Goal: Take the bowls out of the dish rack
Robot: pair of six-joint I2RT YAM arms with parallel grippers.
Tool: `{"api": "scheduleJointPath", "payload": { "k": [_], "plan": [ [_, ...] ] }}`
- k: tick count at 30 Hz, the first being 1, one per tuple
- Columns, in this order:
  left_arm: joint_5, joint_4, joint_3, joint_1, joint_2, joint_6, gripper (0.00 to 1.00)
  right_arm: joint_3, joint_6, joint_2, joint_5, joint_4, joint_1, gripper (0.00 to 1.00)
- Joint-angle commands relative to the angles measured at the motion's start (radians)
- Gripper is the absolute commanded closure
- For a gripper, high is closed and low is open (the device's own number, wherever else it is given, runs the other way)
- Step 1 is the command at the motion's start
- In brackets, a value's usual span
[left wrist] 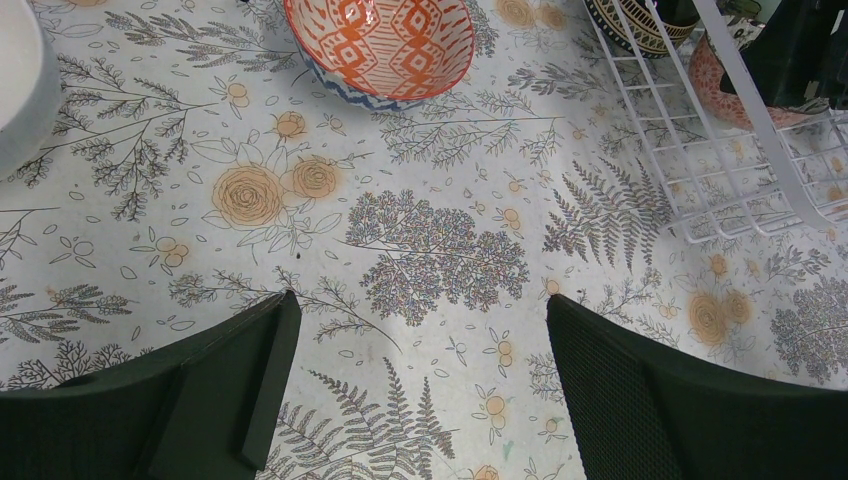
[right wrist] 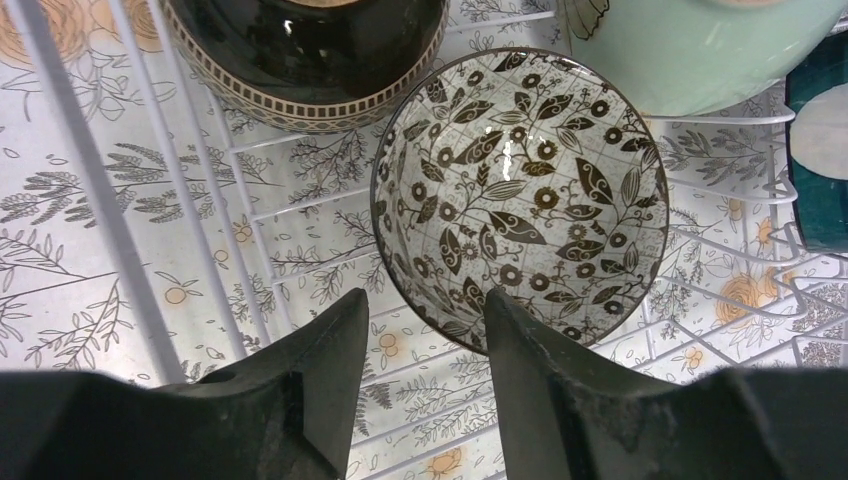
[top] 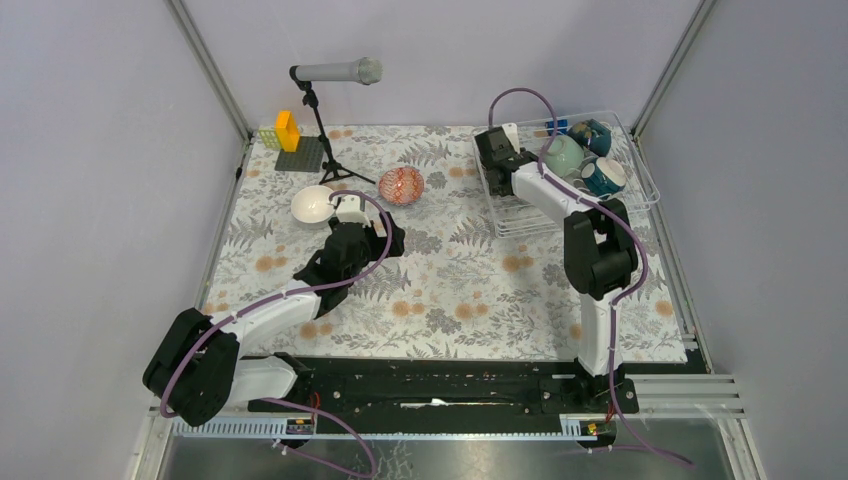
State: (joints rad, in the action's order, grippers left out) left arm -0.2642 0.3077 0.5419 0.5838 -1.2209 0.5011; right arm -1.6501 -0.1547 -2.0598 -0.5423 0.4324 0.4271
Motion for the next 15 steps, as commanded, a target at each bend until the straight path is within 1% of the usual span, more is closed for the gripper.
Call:
{"api": "scheduleJointPath", "payload": {
  "k": [1, 7, 11, 13, 15],
  "plan": [
    [0.014, 0.041, 0.033, 0.002, 0.000, -0.012, 0.01, -0.016, -0.015, 0.013, -0.004, -0.002, -0.013, 0.45],
    [0.014, 0.041, 0.031, 0.002, -0.002, -0.012, 0.01, -0.027, -0.018, -0.038, 0.021, -0.003, -0.034, 0.45],
    [0.014, 0.042, 0.033, 0.001, -0.005, -0.013, 0.01, -0.027, -0.026, -0.067, 0.035, -0.003, -0.044, 0.49],
    [0.016, 0.042, 0.033, 0.001, -0.006, -0.012, 0.01, -0.028, -0.026, -0.077, 0.033, -0.001, -0.044, 0.53],
    [0.015, 0.043, 0.034, 0.001, -0.007, -0.012, 0.01, -0.028, -0.026, -0.076, 0.036, -0.001, -0.044, 0.65]
  ]
}}
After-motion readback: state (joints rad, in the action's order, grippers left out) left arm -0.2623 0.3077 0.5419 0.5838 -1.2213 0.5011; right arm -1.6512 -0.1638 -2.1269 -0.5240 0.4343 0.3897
